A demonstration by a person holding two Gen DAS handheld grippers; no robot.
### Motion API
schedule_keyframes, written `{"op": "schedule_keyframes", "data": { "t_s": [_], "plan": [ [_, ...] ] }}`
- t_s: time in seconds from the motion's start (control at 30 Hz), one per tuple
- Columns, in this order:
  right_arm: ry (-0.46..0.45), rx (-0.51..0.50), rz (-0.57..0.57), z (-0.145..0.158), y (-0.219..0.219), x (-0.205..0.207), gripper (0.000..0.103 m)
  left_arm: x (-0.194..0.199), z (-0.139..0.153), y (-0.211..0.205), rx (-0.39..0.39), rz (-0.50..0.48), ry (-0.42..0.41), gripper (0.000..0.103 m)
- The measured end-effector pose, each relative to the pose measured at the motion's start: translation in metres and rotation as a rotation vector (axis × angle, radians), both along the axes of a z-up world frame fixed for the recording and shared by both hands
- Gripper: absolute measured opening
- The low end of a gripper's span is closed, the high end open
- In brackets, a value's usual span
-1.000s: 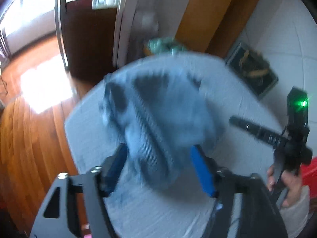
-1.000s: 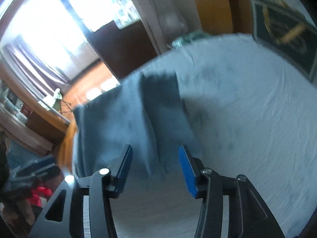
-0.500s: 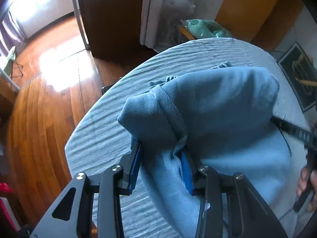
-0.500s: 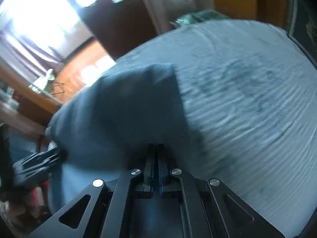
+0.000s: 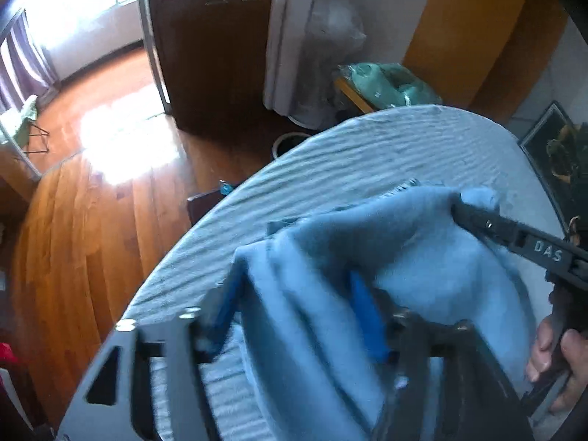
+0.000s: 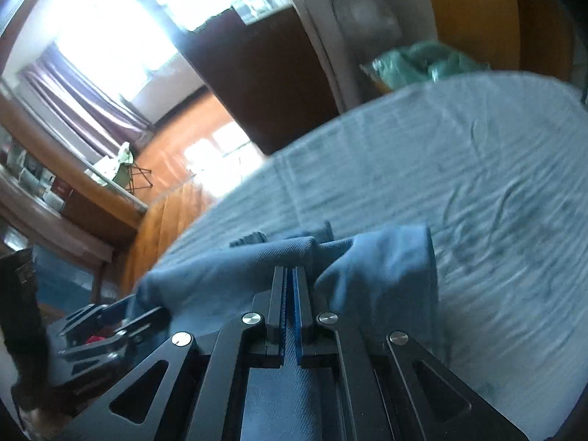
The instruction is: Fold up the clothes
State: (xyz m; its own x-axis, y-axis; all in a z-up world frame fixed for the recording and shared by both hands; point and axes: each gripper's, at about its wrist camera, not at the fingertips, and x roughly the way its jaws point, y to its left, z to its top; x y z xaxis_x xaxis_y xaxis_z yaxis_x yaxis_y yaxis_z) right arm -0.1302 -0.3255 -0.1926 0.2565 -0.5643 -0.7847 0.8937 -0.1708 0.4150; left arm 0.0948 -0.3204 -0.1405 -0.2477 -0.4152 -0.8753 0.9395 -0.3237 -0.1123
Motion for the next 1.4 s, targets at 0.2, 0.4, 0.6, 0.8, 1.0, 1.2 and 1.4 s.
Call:
{"op": "schedule_keyframes", "data": {
  "t_s": [0.2,0.4,0.6,0.8,1.0,1.2,1.4],
  "plan": [
    [-0.006,0.007,-0.018,0.0,-0.007,-0.01,0.004,0.011,-0.007,-0.004,0.007,0.038,0.01,0.103],
    [0.035,-0.09,-0.041,0.041,0.039,-0.003,0.023,0.02,0.033,0.031,-0.051,0.01,0.062,0.103],
    [0.032,-0.078,-0.067,0.047,0.085,0.008,0.063,0.008,0.025,0.065,0.026,-0.082,0.101,0.103],
    [0.065,0.018,-0.073,0.019,0.106,0.024,0.063,-0.008,-0.012,0.075,0.096,-0.116,-0.005,0.103],
    [0.028,0.029,-0.097,0.004,0.108,0.022,0.063,-0.011,-0.018,0.078,0.106,-0.14,-0.022,0.103],
    [-0.01,-0.02,-0.157,0.024,0.135,0.004,0.026,0.007,-0.009,0.07,0.142,-0.173,0.017,0.091],
    [-0.016,-0.035,-0.258,0.036,0.166,-0.015,0.033,0.037,0.023,0.041,0.046,-0.07,0.072,0.09]
  ]
}}
